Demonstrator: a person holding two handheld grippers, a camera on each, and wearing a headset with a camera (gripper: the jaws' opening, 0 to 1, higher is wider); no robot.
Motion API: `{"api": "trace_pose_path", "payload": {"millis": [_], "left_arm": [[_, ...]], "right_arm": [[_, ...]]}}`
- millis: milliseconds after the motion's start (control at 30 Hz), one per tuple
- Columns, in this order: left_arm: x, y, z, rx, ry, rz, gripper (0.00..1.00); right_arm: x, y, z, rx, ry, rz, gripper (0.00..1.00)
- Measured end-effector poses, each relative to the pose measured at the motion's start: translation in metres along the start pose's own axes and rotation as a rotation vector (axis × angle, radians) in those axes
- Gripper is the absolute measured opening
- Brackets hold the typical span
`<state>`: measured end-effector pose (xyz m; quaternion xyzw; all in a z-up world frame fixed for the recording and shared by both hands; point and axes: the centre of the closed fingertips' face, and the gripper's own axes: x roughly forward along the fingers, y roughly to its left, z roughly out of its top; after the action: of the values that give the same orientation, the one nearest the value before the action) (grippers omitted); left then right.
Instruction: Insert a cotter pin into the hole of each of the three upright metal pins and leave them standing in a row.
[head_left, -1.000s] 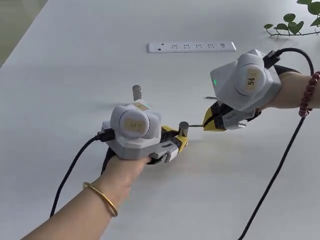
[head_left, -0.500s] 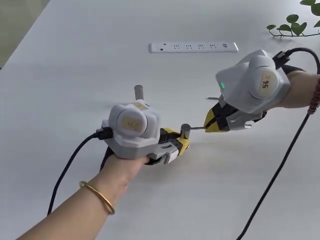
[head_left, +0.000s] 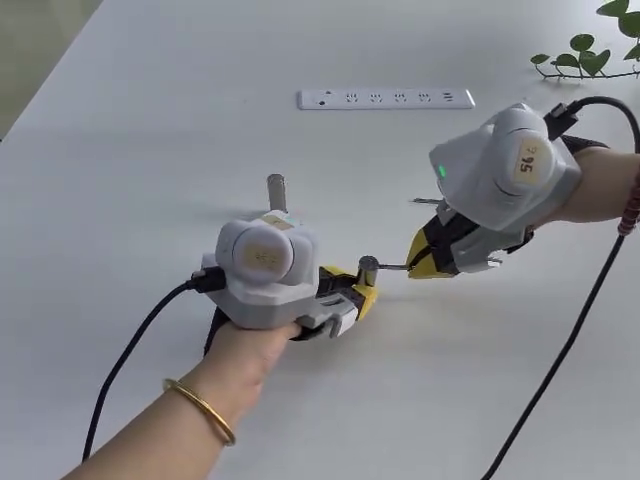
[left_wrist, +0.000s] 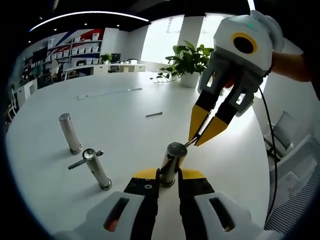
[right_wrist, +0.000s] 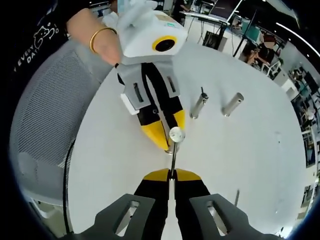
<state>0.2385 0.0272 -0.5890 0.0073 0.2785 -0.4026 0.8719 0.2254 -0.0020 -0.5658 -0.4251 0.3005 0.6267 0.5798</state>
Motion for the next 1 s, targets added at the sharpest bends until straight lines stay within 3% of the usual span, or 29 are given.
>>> {"api": "trace_pose_path", "payload": {"millis": [600, 1000], "left_arm": [[-0.002, -0.002, -0.002, 0.015, 0.001, 0.010, 0.12], [-0.002, -0.002, -0.002, 0.044, -0.003, 0.018, 0.12]], "right_arm": [[0.003, -0.003, 0.009, 0.014, 0.001, -0.025, 0.00], [0.003, 0.002, 0.015, 0.141, 0.002, -0.044, 0.00]]}}
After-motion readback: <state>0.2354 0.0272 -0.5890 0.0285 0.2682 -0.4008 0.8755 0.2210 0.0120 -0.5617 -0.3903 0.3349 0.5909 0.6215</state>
